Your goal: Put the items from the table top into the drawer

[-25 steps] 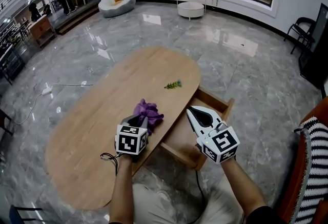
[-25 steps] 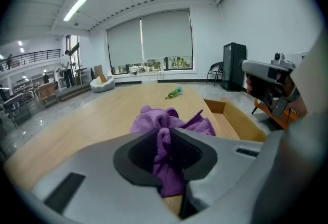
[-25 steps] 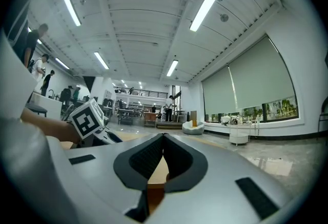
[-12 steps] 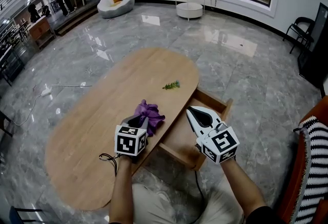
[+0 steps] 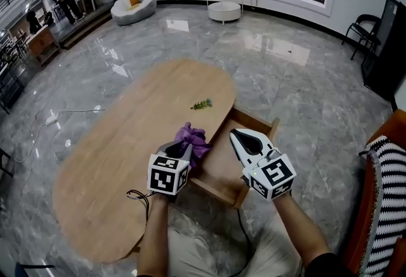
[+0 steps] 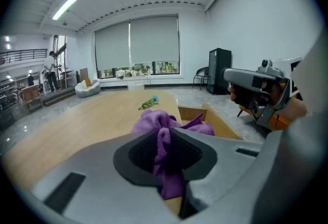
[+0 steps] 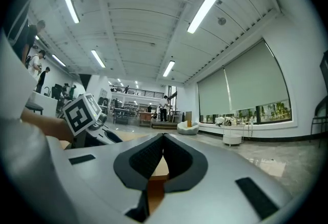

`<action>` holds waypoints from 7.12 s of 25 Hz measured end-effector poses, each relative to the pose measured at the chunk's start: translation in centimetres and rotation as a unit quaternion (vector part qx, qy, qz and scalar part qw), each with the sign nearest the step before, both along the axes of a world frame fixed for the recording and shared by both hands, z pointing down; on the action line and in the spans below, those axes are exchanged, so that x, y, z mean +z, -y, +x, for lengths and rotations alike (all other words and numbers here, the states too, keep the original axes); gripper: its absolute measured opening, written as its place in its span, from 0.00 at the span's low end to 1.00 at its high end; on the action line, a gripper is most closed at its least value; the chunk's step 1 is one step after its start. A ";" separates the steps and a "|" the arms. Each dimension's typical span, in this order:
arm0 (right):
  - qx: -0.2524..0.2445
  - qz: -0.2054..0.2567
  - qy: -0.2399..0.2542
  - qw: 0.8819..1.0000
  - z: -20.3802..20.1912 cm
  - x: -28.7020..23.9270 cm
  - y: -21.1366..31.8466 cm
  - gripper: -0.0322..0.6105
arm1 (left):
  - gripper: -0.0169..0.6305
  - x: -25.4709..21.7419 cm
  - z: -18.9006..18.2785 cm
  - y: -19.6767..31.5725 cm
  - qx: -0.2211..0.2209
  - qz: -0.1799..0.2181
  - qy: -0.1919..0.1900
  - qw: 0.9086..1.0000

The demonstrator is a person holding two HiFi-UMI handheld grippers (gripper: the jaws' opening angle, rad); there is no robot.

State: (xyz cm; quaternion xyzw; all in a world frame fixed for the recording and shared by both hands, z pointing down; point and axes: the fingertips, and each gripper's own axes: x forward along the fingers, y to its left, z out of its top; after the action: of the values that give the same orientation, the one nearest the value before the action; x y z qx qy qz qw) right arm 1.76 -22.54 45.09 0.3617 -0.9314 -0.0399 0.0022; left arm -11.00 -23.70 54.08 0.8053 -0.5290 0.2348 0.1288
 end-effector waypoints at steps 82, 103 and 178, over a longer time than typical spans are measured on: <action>0.053 -0.004 0.002 0.999 4.0 0.0 1.8 0.07 | 0.03 -3.9 10.3 1.1 0.099 0.074 -0.098 0.987; 0.022 -0.008 -0.022 0.999 -2.3 -0.2 5.4 0.07 | 0.03 -8.2 4.3 3.0 0.069 0.146 -0.112 0.980; -0.007 -0.220 -0.283 0.934 -11.7 12.2 18.5 0.41 | 0.03 -6.0 -2.0 6.0 0.054 0.150 -0.167 0.973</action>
State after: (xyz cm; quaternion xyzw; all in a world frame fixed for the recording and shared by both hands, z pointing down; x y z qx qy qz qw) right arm -9.90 -41.03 57.31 0.3192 -0.8804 0.0656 0.3446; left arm -12.99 -29.73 48.10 0.8707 -0.4848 0.0217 0.0802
